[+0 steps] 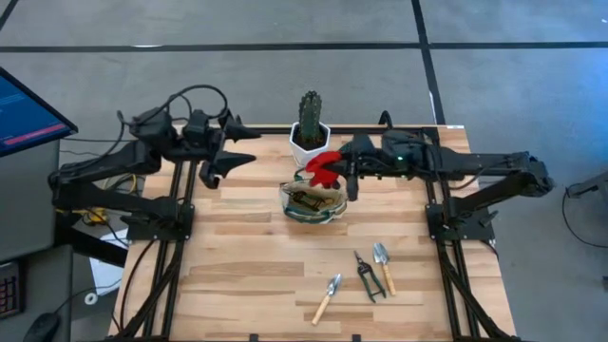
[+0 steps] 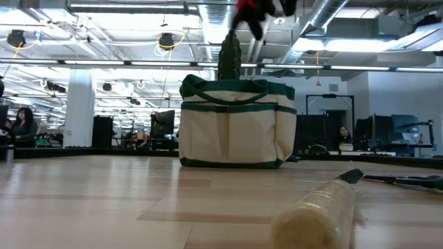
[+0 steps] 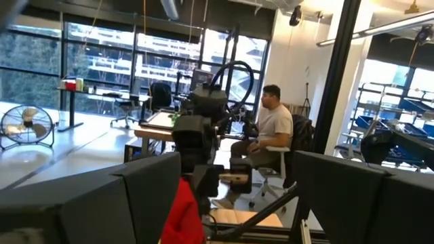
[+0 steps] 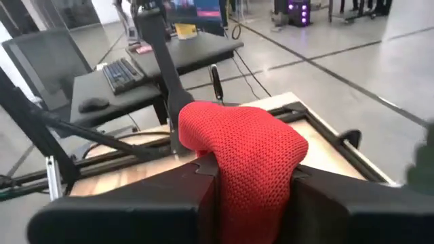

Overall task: Pick & Place Garden tools in Gardening bag
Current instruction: Put the red gloves into the gardening bag

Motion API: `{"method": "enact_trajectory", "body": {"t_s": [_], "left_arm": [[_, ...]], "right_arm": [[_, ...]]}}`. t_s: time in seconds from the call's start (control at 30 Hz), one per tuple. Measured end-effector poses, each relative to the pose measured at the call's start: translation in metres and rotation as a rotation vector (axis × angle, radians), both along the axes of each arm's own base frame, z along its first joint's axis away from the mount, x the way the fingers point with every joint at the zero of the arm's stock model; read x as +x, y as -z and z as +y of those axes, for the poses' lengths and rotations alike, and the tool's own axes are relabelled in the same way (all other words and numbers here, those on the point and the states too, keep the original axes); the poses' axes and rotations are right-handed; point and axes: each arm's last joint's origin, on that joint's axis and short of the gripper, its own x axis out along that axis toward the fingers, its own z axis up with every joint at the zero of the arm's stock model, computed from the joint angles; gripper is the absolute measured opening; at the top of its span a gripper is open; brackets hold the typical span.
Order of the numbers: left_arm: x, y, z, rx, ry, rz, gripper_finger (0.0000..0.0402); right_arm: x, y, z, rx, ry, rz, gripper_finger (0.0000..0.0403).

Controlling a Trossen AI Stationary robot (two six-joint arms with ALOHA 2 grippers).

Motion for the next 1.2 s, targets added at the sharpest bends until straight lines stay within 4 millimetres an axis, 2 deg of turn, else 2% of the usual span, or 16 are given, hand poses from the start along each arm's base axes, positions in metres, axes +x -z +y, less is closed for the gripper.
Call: {"method": "enact_trajectory", "body": {"t_s": [0.27, 0.53, 0.9, 1.2], "left_arm": [[-0.007, -0.003, -0.001, 0.002, 0.0, -0.013, 0.0273], [-0.007, -0.003, -0.002, -0.003, 0.001, -0.01, 0.0273], [-0.007, -0.002, -0.001, -0.006, 0.002, -0.008, 0.0273], [-0.007, -0.002, -0.001, -0.007, 0.002, -0.007, 0.0273]], "right_arm": [[0.038, 0.009, -0.002, -0.032, -0.04, 0.145, 0.005], [0.062, 0.021, -0.006, -0.026, -0.035, 0.263, 0.005], [0.085, 0.062, -0.015, 0.022, -0.056, 0.415, 0.005], [0.09, 0.096, -0.017, 0.077, -0.066, 0.607, 0.005]]}}
